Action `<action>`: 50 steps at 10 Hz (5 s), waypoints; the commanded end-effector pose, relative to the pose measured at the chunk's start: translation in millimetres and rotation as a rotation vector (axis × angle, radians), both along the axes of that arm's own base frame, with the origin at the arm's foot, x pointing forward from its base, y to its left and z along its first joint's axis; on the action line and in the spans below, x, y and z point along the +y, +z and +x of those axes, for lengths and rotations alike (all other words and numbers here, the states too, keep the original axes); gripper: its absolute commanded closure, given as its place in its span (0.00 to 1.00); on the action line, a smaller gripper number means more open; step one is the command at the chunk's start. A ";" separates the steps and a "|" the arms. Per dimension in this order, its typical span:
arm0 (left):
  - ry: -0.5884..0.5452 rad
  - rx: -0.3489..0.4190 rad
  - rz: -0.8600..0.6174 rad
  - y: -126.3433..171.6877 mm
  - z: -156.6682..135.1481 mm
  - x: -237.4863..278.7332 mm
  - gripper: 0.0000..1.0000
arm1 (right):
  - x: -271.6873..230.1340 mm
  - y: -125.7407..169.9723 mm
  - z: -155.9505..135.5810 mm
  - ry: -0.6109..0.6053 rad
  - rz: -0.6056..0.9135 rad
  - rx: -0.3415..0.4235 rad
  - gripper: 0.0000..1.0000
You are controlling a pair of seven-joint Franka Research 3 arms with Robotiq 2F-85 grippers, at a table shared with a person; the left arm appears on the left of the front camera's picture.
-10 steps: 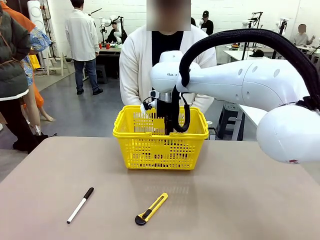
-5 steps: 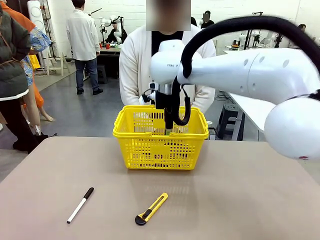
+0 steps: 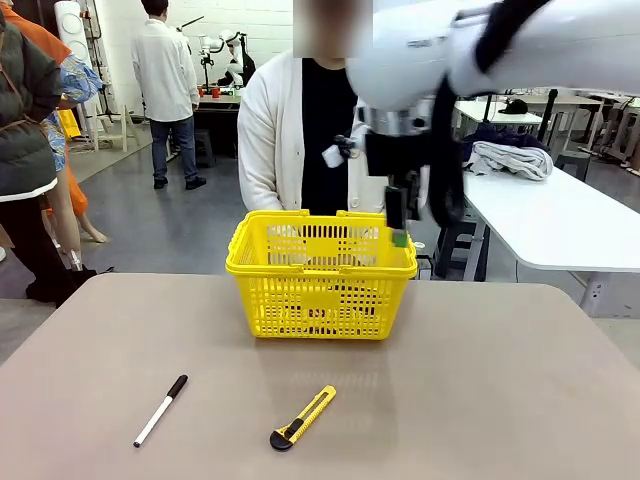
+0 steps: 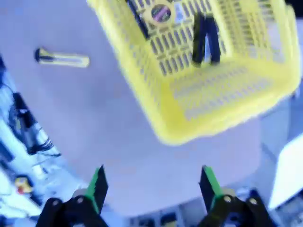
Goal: Place the items the person wants into the basket.
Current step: Pick up the item the person points to and place it in the Market Basket.
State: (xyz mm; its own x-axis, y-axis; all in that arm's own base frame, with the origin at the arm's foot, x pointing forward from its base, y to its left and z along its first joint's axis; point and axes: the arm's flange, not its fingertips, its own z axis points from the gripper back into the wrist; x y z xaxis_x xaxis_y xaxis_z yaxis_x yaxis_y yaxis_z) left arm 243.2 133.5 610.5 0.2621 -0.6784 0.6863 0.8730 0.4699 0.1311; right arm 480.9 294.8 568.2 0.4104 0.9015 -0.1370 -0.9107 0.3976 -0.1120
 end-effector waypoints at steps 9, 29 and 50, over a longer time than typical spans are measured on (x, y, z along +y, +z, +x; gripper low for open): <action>0.017 0.008 0.008 0.4 0.5 -1.0 0.00 | -113.2 -28.4 -78.2 -0.289 0.099 -0.024 0.00; 0.017 0.008 0.008 0.4 0.5 -1.0 0.00 | -431.9 49.8 -238.7 -0.179 0.890 -0.298 0.00; 0.017 0.008 0.008 0.4 0.5 -1.0 0.00 | -438.7 56.0 -232.7 -0.213 0.920 -0.370 0.00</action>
